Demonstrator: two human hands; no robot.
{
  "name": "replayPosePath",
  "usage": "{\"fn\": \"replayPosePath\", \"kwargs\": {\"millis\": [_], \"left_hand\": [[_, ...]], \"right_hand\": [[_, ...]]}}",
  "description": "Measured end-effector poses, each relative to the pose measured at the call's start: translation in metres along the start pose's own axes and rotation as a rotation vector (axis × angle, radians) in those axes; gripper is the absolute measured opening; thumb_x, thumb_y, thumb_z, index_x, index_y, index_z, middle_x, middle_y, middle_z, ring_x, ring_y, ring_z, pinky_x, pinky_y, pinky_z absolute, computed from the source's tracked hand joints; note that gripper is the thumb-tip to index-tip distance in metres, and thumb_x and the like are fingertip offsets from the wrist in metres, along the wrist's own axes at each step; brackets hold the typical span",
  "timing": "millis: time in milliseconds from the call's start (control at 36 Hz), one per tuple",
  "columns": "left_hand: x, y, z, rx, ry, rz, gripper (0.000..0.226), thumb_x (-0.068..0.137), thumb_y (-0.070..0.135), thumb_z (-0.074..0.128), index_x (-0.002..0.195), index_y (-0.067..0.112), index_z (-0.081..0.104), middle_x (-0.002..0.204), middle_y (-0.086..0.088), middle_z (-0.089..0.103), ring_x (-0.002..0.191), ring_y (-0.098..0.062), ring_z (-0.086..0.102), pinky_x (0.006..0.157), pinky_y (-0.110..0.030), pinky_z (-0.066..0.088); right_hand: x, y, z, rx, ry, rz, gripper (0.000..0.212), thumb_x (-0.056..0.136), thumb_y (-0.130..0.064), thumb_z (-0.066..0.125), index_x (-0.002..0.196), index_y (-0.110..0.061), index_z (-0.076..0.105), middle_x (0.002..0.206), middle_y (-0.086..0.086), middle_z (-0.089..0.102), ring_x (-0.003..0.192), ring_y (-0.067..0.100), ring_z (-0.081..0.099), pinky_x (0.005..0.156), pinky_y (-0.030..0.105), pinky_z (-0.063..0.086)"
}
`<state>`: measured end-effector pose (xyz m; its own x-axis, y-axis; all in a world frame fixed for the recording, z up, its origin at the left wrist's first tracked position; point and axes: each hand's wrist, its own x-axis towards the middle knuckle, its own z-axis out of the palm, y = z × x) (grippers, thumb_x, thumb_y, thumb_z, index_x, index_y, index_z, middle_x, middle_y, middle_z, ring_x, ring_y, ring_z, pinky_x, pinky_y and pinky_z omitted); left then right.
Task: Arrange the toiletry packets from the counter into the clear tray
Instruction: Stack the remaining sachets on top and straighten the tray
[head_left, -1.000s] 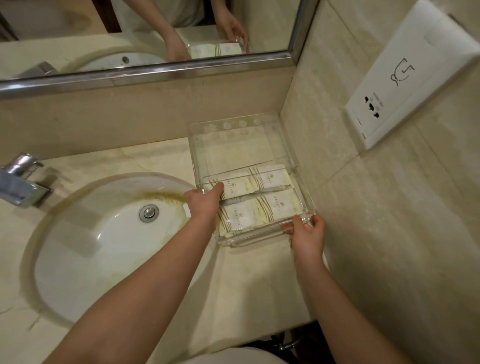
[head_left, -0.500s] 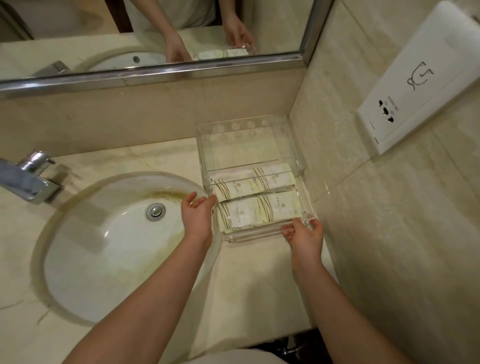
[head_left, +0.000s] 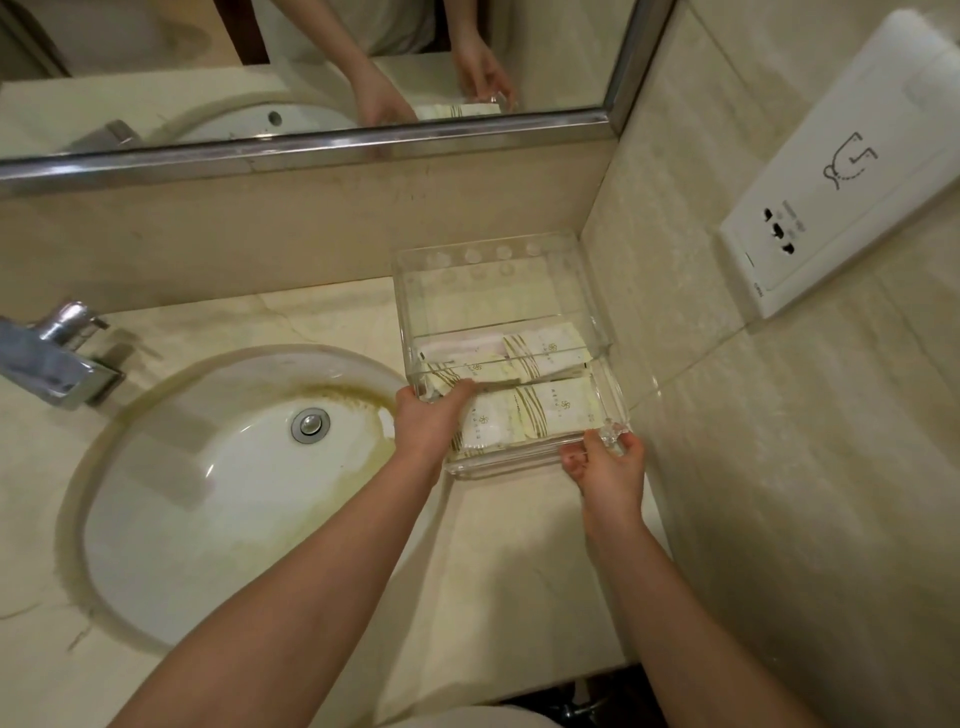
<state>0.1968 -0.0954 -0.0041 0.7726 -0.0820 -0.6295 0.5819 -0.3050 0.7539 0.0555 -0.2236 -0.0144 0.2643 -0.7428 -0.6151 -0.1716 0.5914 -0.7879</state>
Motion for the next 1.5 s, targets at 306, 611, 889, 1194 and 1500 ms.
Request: {"fn": "replayPosePath", "kwargs": {"millis": [306,611,889,1194,1500], "left_hand": [[0.007,0.001,0.006,0.062,0.111,-0.055,0.082,0.074,0.047,0.077,0.136,0.008,0.040,0.118,-0.003,0.054,0.098,-0.023,0.053,0.084,-0.033,0.044],[0.029,0.004,0.004,-0.068,0.141,-0.211,0.129,0.032,0.077,0.077,0.136,0.007,0.046,0.125,-0.004,0.063,0.106,-0.028,0.064,0.093,-0.043,0.053],[0.003,-0.003,-0.017,-0.049,0.050,-0.007,0.063,0.087,0.032,0.066,0.142,0.015,0.038,0.106,0.005,0.052,0.102,-0.017,0.052,0.091,-0.034,0.041],[-0.014,-0.027,-0.008,0.079,-0.074,0.043,0.057,0.078,0.031,0.077,0.128,0.016,0.052,0.119,0.002,0.066,0.106,-0.019,0.064,0.095,-0.042,0.052],[0.000,-0.023,0.008,0.043,0.041,0.045,0.089,0.082,0.031,0.075,0.147,0.022,0.015,0.150,-0.015,0.021,0.113,-0.027,0.044,0.095,-0.034,0.038]], "right_hand": [[-0.009,-0.003,0.006,-0.143,-0.040,-0.067,0.074,0.095,-0.016,0.057,0.154,-0.020,0.013,0.083,0.004,0.064,0.078,0.024,0.065,0.069,0.026,0.053],[-0.006,0.001,0.006,-0.171,-0.067,-0.091,0.075,0.095,-0.011,0.056,0.155,-0.017,0.011,0.084,0.010,0.066,0.068,0.017,0.060,0.063,0.024,0.052],[0.004,0.001,0.009,-0.182,-0.041,-0.090,0.075,0.095,-0.011,0.056,0.156,-0.019,0.013,0.081,0.004,0.066,0.068,0.017,0.063,0.085,0.037,0.055],[0.011,-0.011,0.041,-0.267,0.144,-0.074,0.098,0.077,-0.040,0.077,0.150,-0.017,0.016,0.147,0.007,0.041,0.126,0.029,0.052,0.095,0.027,0.040],[0.023,-0.021,0.058,-0.376,0.163,-0.051,0.096,0.081,-0.032,0.076,0.149,-0.014,0.012,0.143,0.011,0.042,0.100,0.027,0.054,0.083,0.029,0.041]]}}
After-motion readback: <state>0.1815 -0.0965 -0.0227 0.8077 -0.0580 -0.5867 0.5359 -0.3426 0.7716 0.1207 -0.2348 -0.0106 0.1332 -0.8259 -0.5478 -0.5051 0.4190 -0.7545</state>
